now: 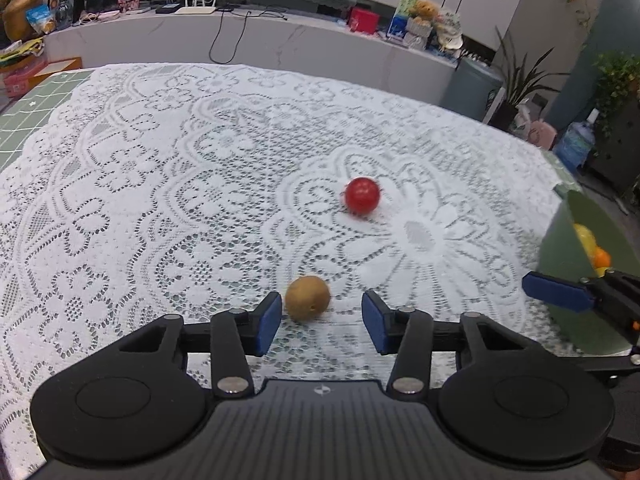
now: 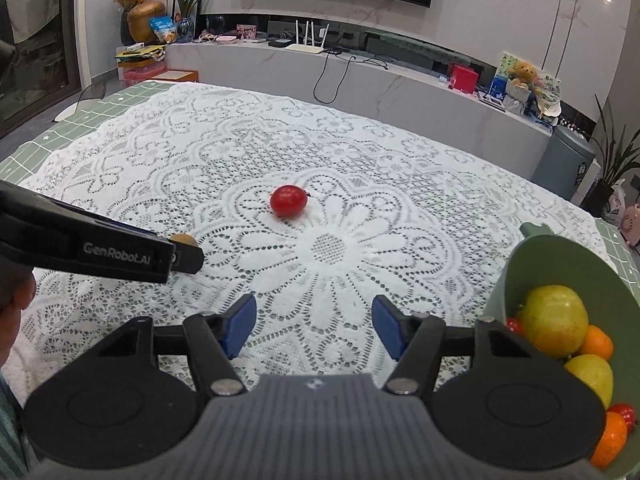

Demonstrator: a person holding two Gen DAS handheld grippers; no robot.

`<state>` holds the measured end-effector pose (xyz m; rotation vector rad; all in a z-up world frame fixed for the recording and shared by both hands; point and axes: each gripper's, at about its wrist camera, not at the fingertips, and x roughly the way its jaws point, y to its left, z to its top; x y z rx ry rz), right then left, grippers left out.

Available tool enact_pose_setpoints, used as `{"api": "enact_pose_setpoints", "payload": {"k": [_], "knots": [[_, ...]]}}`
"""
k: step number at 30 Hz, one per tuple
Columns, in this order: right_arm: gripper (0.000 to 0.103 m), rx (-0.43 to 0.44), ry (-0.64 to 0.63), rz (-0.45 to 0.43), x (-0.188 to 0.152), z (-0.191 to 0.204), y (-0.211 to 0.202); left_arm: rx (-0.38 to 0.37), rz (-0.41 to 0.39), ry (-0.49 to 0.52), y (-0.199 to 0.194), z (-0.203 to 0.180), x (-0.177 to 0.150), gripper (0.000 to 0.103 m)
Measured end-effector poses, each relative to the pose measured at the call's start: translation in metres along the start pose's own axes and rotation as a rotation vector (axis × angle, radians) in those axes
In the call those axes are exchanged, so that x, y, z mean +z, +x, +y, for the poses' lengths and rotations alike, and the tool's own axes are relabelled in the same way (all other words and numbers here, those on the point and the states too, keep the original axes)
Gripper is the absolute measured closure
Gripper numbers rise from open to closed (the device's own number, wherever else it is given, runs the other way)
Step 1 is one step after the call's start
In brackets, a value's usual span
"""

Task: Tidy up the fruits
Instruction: 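Grasp the brown kiwi with the left tool while the right tool grasps the red tomato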

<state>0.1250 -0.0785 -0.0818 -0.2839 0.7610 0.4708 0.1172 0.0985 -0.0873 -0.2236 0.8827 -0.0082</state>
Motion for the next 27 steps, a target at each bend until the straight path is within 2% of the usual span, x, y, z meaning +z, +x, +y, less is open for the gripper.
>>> {"api": "enact_pose_setpoints", "payload": {"k": [7,10,17,22,27], "knots": [[0.047,0.018,0.008,0.015,0.004,-0.002,0.015,0.026,0.036,0.017,0.012,-0.001,0.000,0.069],[0.049,0.024,0.010,0.016,0.006,-0.002,0.020,0.031,0.036,0.019,0.012,0.000,0.001,0.074],[0.054,0.040,0.008,0.013,0.017,-0.004,0.036,0.025,0.017,-0.007,0.011,0.005,0.010,0.075],[0.054,0.048,0.013,-0.001,0.033,-0.004,0.055,0.037,-0.005,-0.031,0.012,0.012,0.022,0.075],[0.059,0.063,0.021,-0.021,0.052,-0.003,0.078,0.051,-0.022,-0.052,0.014,0.018,0.034,0.075]]}}
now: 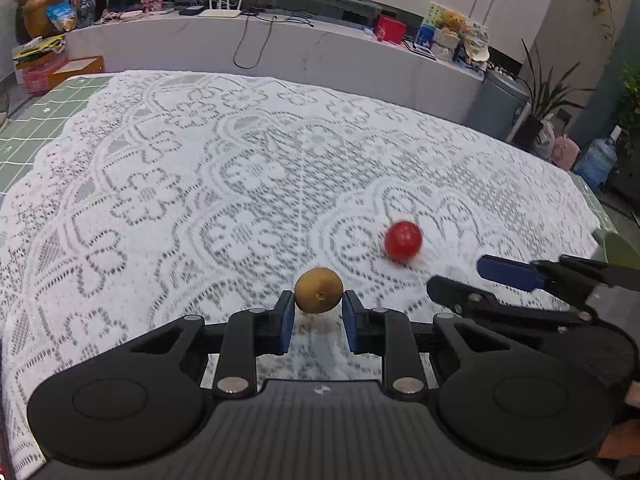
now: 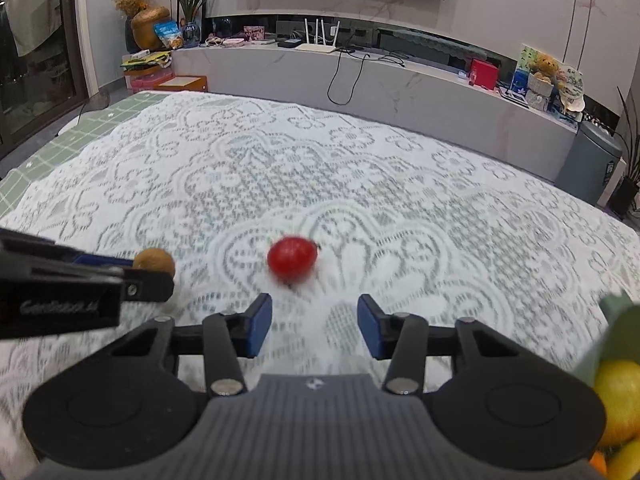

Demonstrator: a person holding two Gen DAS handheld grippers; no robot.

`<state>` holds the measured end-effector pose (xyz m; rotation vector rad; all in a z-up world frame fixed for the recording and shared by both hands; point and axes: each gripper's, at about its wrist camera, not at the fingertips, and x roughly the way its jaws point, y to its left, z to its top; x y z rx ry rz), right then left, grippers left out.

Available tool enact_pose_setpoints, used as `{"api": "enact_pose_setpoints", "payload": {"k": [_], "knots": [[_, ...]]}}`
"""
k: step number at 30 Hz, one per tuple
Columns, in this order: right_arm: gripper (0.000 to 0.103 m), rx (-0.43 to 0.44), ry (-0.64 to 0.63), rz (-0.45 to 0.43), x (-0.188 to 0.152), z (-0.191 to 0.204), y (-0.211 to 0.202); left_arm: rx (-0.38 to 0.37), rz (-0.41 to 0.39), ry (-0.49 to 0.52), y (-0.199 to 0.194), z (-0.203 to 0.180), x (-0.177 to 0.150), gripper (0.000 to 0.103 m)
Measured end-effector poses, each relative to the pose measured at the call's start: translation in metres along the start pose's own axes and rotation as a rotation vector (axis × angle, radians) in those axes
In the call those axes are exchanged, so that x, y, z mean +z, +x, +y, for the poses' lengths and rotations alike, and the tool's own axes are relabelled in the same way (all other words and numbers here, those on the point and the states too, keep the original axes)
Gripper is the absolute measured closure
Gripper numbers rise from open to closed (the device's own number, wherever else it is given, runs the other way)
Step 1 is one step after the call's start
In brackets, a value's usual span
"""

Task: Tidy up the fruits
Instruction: 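Grasp the brown kiwi with the left tool while the right tool grasps the red tomato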

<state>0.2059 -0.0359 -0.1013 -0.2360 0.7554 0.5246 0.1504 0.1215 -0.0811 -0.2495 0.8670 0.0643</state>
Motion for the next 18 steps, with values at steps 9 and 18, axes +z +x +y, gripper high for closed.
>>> {"api": "enact_pose_setpoints", "payload": {"k": [9,18], "knots": [[0.065,0.037,0.018,0.011,0.018,0.003,0.028,0.011,-0.002,-0.015,0.006,0.006,0.008,0.075],[0.070,0.066,0.066,0.045,0.022,0.005,0.043,0.010,0.001,-0.020,0.004,0.008,0.008,0.075]]}}
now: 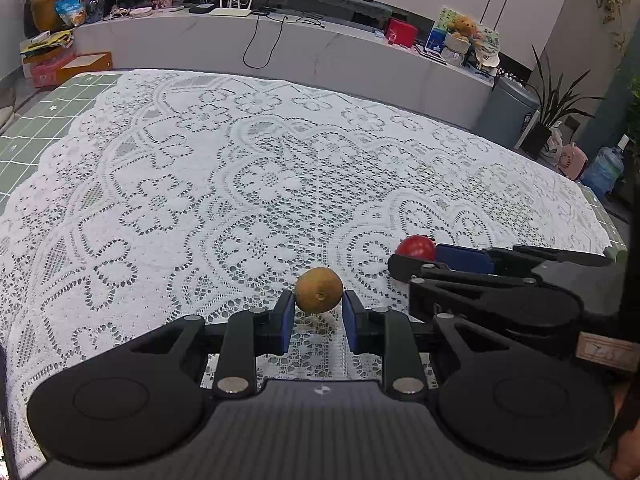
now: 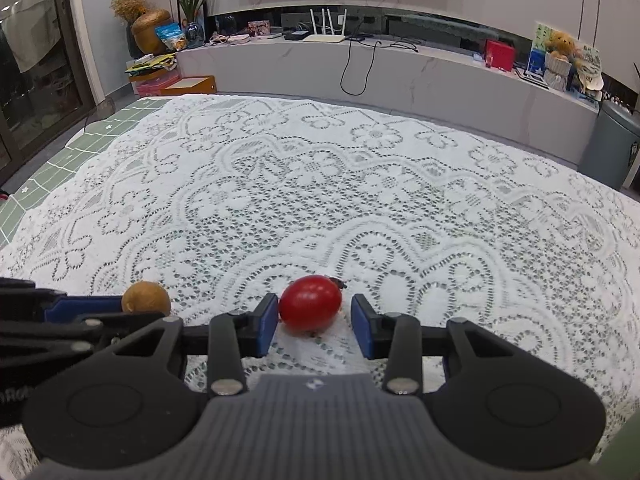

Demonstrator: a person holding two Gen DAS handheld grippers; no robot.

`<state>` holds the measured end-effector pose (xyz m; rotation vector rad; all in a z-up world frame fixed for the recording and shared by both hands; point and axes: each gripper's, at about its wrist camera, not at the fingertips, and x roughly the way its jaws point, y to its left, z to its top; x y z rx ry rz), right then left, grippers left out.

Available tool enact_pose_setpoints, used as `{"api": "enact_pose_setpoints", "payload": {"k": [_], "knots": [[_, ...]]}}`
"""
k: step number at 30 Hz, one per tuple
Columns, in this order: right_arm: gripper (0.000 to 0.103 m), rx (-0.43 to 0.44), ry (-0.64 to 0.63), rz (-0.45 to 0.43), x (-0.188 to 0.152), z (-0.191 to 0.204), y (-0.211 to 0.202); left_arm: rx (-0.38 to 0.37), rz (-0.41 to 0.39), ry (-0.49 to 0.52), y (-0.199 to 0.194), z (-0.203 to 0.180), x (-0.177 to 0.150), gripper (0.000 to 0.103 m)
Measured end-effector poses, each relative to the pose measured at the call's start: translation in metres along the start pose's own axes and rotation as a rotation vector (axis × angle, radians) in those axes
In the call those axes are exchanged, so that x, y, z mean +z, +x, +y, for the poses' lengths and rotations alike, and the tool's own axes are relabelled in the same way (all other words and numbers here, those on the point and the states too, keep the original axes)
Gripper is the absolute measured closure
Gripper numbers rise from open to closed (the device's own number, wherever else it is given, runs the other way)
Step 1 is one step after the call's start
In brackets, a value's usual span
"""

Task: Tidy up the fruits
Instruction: 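Grasp the brown kiwi with the left tool while the right tool grasps the red tomato, then carry the kiwi and tomato over the green colander with both tools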

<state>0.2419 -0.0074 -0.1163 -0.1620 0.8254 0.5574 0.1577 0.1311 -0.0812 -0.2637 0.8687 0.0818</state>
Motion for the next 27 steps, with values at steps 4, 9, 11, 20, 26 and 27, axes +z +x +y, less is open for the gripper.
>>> {"api": "enact_pose_setpoints", "payload": {"k": [4,9,11,20,26,27], "knots": [[0.072,-0.008,-0.014,0.003,0.001,0.002,0.000,-0.001,-0.003,-0.002,-0.003,0.001,0.000,0.075],[0.072,-0.007,-0.022,0.001,0.000,0.005,-0.009,-0.006,-0.006,-0.001,-0.008,-0.001,-0.001,0.075],[0.072,-0.007,-0.034,-0.005,-0.002,0.006,-0.017,-0.011,-0.011,0.004,-0.012,-0.004,-0.002,0.075],[0.072,-0.004,-0.038,-0.024,-0.027,0.005,-0.072,-0.037,-0.040,0.033,-0.033,-0.020,-0.005,0.075],[0.072,0.004,-0.012,-0.054,-0.048,-0.002,-0.111,-0.063,-0.057,0.076,-0.047,-0.040,-0.010,0.075],[0.072,-0.002,-0.008,-0.062,-0.050,-0.003,-0.118,-0.069,-0.059,0.085,-0.050,-0.044,-0.011,0.075]]}}
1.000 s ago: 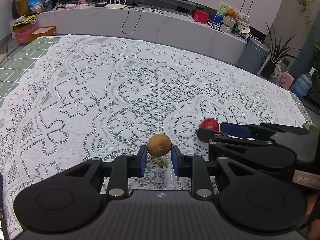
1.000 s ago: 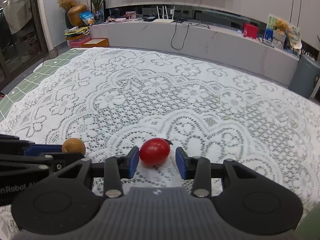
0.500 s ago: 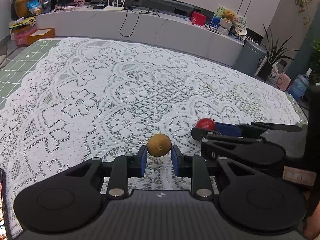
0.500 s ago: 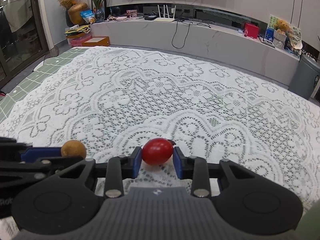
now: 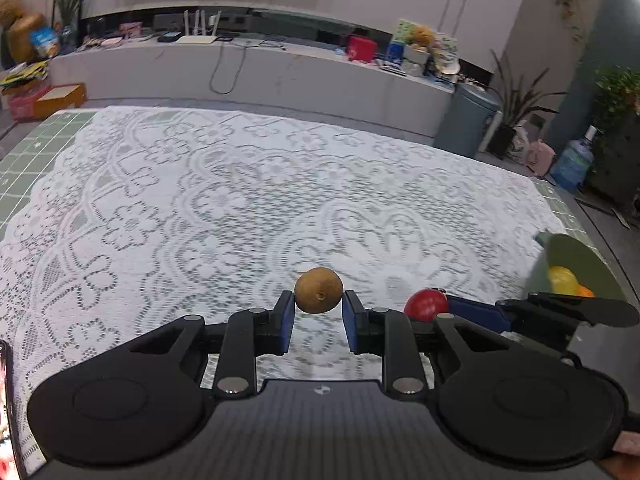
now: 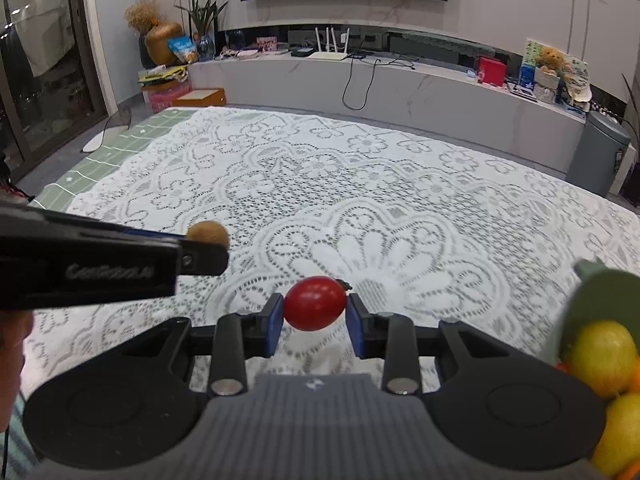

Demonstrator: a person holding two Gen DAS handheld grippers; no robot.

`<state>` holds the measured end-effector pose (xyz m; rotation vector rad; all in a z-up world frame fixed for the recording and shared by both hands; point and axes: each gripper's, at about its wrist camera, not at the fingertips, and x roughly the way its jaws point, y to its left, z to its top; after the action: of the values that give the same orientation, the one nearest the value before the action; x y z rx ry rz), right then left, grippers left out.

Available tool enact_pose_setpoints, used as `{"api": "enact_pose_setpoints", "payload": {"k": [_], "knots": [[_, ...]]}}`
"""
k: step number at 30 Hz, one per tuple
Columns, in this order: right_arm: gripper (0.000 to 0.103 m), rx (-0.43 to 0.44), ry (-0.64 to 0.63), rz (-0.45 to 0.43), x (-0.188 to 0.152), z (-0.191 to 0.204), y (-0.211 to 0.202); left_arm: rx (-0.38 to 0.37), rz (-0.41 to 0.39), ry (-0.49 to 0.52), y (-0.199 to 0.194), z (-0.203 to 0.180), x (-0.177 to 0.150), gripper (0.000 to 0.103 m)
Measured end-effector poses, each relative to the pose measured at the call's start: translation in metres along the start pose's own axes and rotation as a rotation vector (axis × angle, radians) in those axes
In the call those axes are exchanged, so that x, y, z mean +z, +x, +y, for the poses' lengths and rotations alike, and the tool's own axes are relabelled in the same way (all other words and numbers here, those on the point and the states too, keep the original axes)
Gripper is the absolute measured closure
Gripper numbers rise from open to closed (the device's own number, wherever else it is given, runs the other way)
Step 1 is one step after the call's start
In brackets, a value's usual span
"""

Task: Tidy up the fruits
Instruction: 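Carry the kiwi and tomato over the green colander with both tools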

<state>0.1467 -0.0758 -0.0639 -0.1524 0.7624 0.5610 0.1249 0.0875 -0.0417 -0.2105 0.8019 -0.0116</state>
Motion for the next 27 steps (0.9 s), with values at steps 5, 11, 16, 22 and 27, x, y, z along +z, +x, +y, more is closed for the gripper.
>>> {"api": "enact_pose_setpoints", "payload": {"k": [5,11,16,22,27], "knots": [[0.072,0.001,0.038,-0.031,-0.008,-0.011,-0.029,-0.024,-0.011,0.054,-0.011,-0.024,-0.005,0.075],[0.072,-0.013,0.072,-0.068,-0.019,-0.025,-0.057,-0.050,-0.018,0.101,-0.019,-0.048,-0.008,0.075],[0.072,-0.053,0.096,-0.096,-0.029,-0.039,-0.079,-0.070,-0.027,0.144,-0.026,-0.070,-0.009,0.075],[0.072,-0.122,0.136,-0.135,-0.039,-0.059,-0.103,-0.116,-0.028,0.191,-0.027,-0.100,-0.013,0.075],[0.072,-0.179,0.171,-0.157,-0.046,-0.079,-0.118,-0.174,-0.015,0.210,-0.025,-0.122,-0.014,0.075]]}}
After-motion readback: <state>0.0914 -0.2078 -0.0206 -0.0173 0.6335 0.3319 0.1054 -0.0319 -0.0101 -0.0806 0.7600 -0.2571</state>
